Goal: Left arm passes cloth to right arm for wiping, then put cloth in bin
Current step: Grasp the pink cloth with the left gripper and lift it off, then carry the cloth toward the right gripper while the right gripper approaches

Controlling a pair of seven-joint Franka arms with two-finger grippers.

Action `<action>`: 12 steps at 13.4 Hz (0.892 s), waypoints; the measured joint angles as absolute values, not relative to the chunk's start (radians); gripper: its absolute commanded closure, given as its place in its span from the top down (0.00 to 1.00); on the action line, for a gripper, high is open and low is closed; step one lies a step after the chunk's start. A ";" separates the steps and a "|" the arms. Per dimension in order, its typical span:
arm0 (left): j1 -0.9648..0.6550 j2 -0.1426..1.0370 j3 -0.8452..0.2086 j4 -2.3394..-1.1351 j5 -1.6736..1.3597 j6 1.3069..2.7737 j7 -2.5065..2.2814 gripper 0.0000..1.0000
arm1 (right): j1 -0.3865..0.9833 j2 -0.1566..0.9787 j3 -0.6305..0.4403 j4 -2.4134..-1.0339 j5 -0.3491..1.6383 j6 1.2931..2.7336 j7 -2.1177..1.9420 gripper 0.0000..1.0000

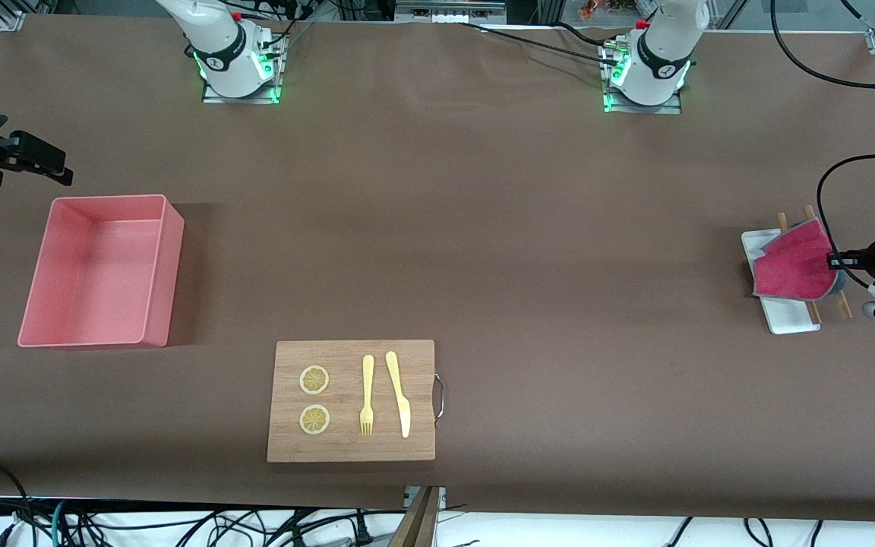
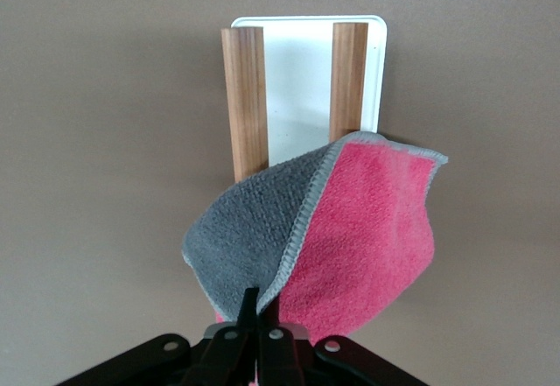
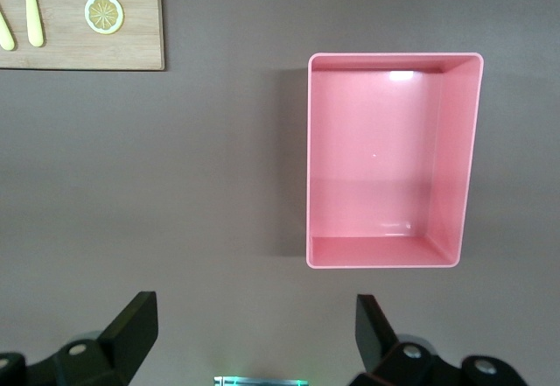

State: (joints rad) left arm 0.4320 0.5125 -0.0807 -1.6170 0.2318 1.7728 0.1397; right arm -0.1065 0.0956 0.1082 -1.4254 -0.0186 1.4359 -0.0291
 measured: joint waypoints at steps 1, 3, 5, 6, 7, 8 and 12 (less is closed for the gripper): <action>0.432 0.516 -0.081 -1.617 0.232 1.774 0.141 0.00 | -0.106 0.096 0.108 -1.425 -0.019 1.436 -0.029 1.00; 0.429 0.520 -0.085 -1.613 0.232 1.780 0.141 0.00 | -0.106 0.096 0.108 -1.425 -0.019 1.436 -0.029 1.00; 0.416 0.519 -0.095 -1.573 0.232 1.768 0.141 0.00 | -0.106 0.096 0.108 -1.425 -0.019 1.436 -0.029 1.00; 0.395 0.519 -0.099 -1.535 0.232 1.726 0.141 0.00 | -0.107 0.096 0.108 -1.425 -0.019 1.436 -0.029 1.00; 0.361 0.518 -0.104 -1.480 0.231 1.652 0.141 0.00 | -0.107 0.096 0.108 -1.425 -0.019 1.436 -0.029 1.00; 0.315 0.517 -0.107 -1.419 0.231 1.568 0.140 0.00 | -0.106 0.096 0.108 -1.425 -0.019 1.436 -0.029 1.00; 0.069 0.512 -0.111 -1.228 0.203 1.364 -0.005 0.00 | -0.106 0.096 0.108 -1.425 -0.020 1.436 -0.029 1.00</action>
